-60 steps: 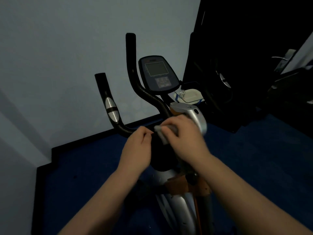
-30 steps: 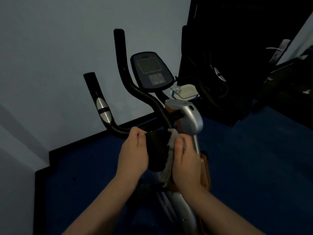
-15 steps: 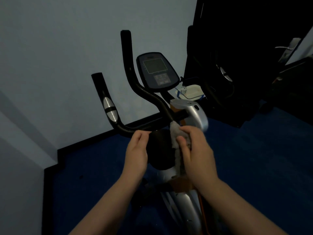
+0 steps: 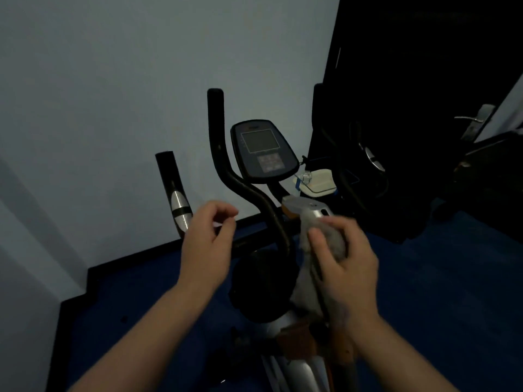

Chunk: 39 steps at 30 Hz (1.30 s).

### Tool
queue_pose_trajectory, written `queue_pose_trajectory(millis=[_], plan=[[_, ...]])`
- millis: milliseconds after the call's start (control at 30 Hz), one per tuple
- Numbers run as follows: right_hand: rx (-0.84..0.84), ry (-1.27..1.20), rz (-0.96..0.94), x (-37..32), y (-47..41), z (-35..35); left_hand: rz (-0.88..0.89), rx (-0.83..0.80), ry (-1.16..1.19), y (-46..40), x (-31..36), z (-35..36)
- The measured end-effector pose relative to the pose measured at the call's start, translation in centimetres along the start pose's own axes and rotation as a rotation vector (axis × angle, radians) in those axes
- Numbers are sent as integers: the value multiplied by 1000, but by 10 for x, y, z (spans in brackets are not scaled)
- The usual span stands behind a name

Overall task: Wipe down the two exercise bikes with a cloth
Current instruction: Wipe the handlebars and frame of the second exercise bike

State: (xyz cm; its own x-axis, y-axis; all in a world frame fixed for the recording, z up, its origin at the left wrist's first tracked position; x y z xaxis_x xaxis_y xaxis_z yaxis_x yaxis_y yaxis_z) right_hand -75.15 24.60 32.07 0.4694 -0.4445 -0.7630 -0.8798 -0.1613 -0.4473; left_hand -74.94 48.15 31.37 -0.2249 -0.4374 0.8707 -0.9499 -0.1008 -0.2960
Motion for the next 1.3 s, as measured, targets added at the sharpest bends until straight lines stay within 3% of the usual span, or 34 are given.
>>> queue_pose_trajectory(millis=[67,167,300,433,500,633,767,900,967,1167,1300], plan=[[-76,-80,16,9,-34,7,-118,-140,-44,-17,-6,19],[-256,8,19,30,-42,45,-253,-267,-202,-13,-23,43],[-193,15,-30,53,-26,59,-233,-149,-214,-4,-26,38],[-298,189,-113,29,-75,78,-215,-178,-273,-7,-21,43],[-272,200,-104,19,-97,80,-224,-169,-246,-6,-22,42],[-214,37,-45,36,-69,71,-247,-153,-177,-4,-26,38],[-235,-8,-104,48,-20,65,-251,-154,-203,-7,-27,39],[-231,180,-85,21,-95,85,-252,-158,-202,-4,-27,40],[-215,135,-73,16,-115,86,-267,-167,-192,-3,-28,40],[-277,-1,-103,43,-23,65,-255,-156,-168,-4,-25,39],[-257,222,-88,26,-74,82,-246,-162,-187,-4,-27,41]])
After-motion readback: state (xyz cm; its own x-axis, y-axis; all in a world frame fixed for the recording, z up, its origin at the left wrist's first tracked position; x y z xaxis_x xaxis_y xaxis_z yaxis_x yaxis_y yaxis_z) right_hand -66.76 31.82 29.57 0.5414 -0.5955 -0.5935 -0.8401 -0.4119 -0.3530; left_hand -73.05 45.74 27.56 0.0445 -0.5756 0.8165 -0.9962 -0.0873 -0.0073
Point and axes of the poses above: each hand's wrist, its own y-axis away from the middle knuckle, its own z-axis out of the palm, x = y × z, the point moved 9 cm from there along -y, towards the middle knuckle, and after that the axes turned 15 degrees about -x, right-handed, at the moved point
